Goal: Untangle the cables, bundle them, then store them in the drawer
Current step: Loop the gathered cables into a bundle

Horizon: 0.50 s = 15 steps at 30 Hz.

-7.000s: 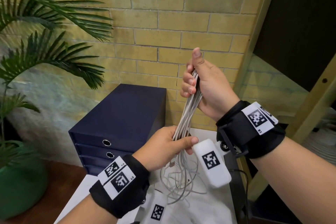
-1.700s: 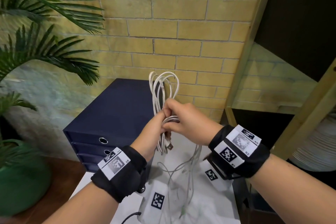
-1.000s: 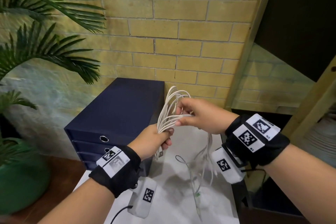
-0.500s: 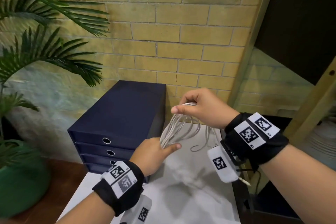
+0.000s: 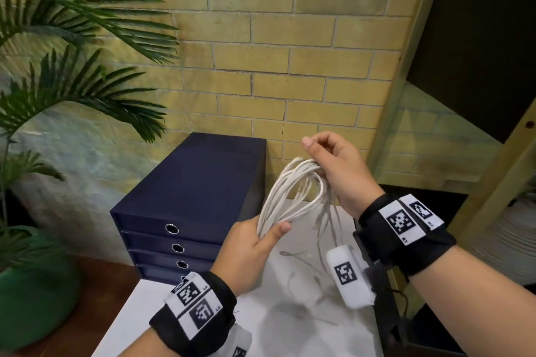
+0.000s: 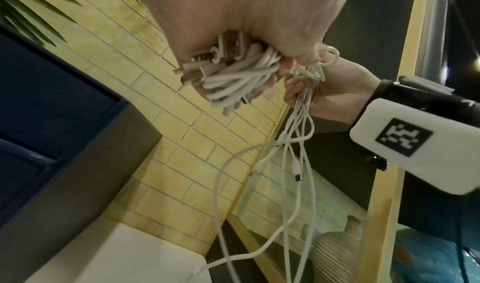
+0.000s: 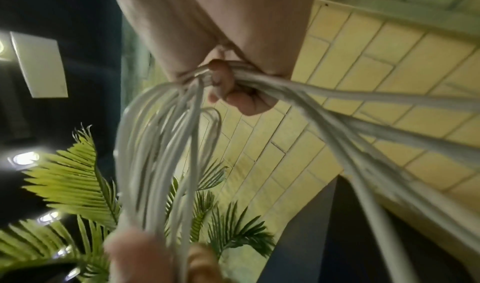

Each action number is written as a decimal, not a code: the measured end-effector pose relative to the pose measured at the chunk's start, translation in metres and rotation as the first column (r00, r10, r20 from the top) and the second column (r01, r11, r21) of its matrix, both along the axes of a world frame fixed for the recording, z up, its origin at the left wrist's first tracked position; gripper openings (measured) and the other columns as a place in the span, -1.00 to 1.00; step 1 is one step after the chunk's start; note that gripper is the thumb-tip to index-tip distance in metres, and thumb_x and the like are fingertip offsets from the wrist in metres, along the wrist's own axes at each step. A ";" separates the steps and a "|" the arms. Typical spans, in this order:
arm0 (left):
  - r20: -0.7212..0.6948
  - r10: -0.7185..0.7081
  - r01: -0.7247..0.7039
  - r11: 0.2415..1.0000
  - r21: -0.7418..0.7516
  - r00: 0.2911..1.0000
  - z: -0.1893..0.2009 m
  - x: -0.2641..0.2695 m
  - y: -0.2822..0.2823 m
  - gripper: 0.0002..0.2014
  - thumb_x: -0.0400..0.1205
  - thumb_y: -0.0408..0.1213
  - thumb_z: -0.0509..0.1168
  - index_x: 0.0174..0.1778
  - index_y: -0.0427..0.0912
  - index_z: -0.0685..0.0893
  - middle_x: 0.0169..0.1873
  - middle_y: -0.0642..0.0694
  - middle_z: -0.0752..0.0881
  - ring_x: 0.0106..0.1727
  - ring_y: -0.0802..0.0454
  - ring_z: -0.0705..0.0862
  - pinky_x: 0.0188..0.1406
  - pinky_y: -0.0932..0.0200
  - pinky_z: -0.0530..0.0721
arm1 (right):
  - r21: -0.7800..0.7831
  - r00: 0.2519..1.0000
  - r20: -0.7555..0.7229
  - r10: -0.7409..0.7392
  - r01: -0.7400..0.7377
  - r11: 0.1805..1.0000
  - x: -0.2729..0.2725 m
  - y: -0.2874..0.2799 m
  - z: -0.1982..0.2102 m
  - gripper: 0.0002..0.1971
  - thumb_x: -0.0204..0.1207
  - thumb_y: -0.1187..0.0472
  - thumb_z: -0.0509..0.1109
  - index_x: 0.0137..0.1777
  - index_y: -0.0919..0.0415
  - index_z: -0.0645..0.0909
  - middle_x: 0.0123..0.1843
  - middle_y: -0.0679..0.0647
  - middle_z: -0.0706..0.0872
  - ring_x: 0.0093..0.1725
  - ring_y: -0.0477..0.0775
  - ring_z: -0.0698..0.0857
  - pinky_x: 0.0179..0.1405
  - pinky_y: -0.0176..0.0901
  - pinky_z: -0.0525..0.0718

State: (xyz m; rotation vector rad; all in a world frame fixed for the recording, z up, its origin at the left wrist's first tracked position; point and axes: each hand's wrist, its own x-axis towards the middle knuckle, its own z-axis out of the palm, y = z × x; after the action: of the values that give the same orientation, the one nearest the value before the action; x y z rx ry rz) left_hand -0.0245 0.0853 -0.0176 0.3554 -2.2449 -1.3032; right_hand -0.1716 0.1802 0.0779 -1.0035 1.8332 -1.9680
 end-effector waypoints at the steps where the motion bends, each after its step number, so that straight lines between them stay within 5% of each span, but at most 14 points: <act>1: -0.030 0.007 -0.006 1.000 0.018 1.000 0.002 -0.002 0.002 -0.57 0.48 0.37 0.20 -0.57 0.18 0.54 -0.69 0.07 0.37 -0.57 0.18 0.30 -0.52 0.19 0.30 | -0.034 0.998 0.050 -0.030 0.032 0.999 0.001 -0.001 -0.001 -0.88 0.55 0.12 0.38 -0.13 0.14 0.54 -0.32 -0.02 0.54 -0.36 -0.07 0.53 -0.30 -0.20 0.57; 4: -0.077 0.016 -0.013 0.999 0.039 0.997 0.002 -0.009 0.006 -0.49 0.43 0.44 0.17 -0.49 0.05 0.54 -0.68 0.10 0.39 -0.57 0.20 0.31 -0.51 0.19 0.32 | -0.086 0.965 0.255 -0.059 0.083 0.993 0.004 -0.002 -0.002 -0.84 0.58 0.06 0.35 -0.06 0.14 0.52 -0.33 0.01 0.54 -0.37 -0.01 0.53 -0.33 -0.14 0.58; 9: -0.019 -0.007 0.007 1.000 -0.020 1.000 0.004 -0.015 0.008 -0.54 0.39 0.50 0.17 -0.44 0.19 0.62 -0.61 0.14 0.53 -0.50 0.16 0.50 -0.40 -0.01 0.57 | -0.151 0.878 0.469 0.097 -0.029 0.988 0.010 0.001 0.000 -0.73 0.62 0.00 0.26 0.07 0.20 0.60 -0.36 0.03 0.64 -0.42 -0.02 0.61 -0.34 -0.15 0.62; 15: 0.074 -0.006 0.008 1.000 -0.030 0.997 0.002 -0.024 0.007 -0.53 0.21 0.36 0.47 -0.12 0.16 0.63 -0.35 0.16 0.74 -0.23 0.23 0.70 -0.14 0.09 0.70 | -0.257 0.775 0.584 0.241 -0.105 0.961 0.022 0.002 -0.007 -0.68 0.66 -0.01 0.17 -0.13 0.16 0.63 -0.37 0.04 0.64 -0.44 -0.04 0.62 -0.43 -0.20 0.66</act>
State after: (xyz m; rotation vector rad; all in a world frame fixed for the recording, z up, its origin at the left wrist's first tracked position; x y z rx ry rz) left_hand -0.0484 0.0924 -0.0154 0.3909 -2.3269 -1.2770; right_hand -0.1500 0.1818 0.0714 -0.4599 1.1491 -2.0707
